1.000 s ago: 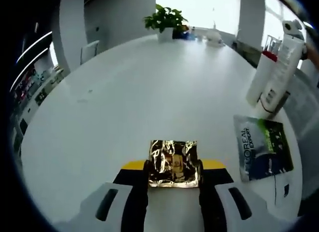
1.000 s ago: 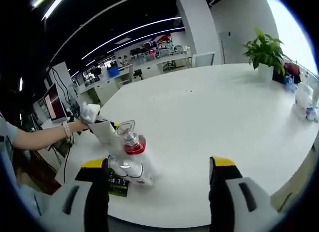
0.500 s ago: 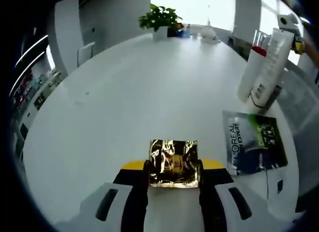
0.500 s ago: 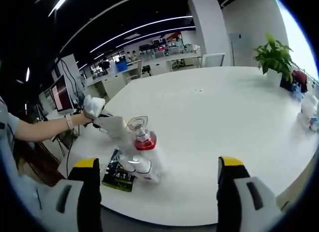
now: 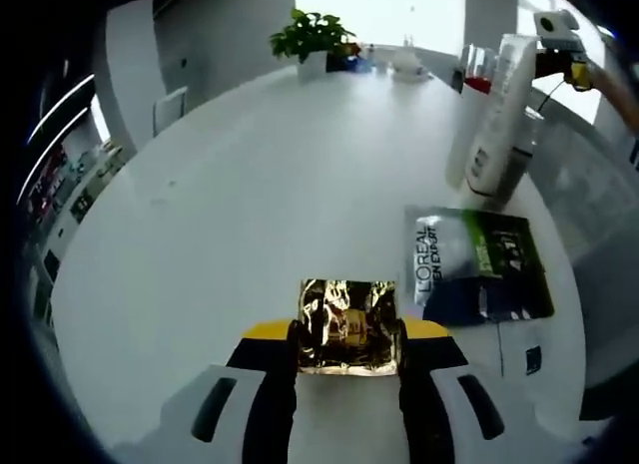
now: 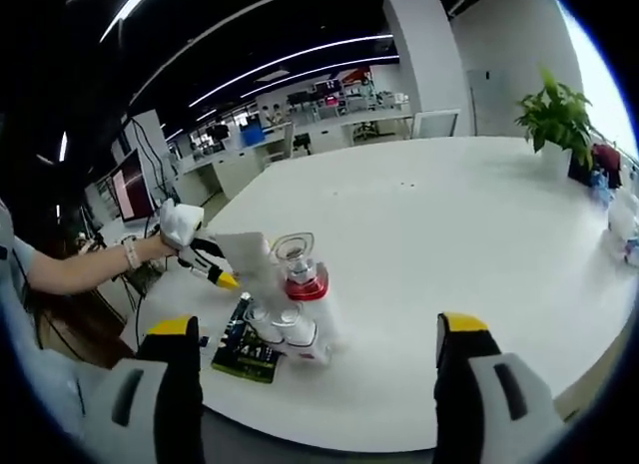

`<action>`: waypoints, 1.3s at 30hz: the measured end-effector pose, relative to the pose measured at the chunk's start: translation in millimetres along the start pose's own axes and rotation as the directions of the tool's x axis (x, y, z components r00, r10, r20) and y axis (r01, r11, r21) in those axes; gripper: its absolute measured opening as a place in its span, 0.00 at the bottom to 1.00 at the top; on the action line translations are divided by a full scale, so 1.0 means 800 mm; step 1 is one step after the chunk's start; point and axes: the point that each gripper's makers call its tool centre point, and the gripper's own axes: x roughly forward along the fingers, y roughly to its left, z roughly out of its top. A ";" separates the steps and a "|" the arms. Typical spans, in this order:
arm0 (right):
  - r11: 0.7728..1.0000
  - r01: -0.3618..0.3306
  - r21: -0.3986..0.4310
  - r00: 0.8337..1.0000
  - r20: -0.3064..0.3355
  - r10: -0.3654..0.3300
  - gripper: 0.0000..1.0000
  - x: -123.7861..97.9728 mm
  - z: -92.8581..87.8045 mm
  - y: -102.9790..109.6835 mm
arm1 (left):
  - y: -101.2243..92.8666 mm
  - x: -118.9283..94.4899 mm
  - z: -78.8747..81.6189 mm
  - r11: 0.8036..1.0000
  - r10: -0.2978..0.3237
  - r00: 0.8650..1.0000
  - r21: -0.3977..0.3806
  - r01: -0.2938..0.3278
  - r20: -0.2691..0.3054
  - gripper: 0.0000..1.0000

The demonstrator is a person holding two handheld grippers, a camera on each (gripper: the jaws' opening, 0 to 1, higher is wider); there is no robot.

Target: Arrange the skincare products in the storage area until every visible bottle or jar stands upright without overlapping.

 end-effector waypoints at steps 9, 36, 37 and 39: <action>0.999 -0.010 -0.035 1.000 0.026 0.011 0.99 -0.002 0.001 0.009 | -0.027 -0.024 -0.003 1.000 0.017 1.000 0.016 -0.017 -0.005 0.36; 0.994 -0.076 -0.073 0.997 0.005 0.077 0.99 -0.012 -0.013 0.037 | -0.092 -0.027 -0.042 0.999 -0.029 0.995 0.040 0.033 -0.094 0.36; 0.995 -0.076 -0.070 0.997 0.008 0.076 0.99 -0.014 -0.013 0.037 | -0.092 -0.026 -0.043 0.999 -0.030 0.995 0.038 0.034 -0.096 0.36; 0.995 -0.073 -0.066 0.997 0.013 0.074 0.99 -0.016 -0.014 0.037 | -0.092 -0.025 -0.044 0.999 -0.031 0.995 0.041 0.035 -0.100 0.36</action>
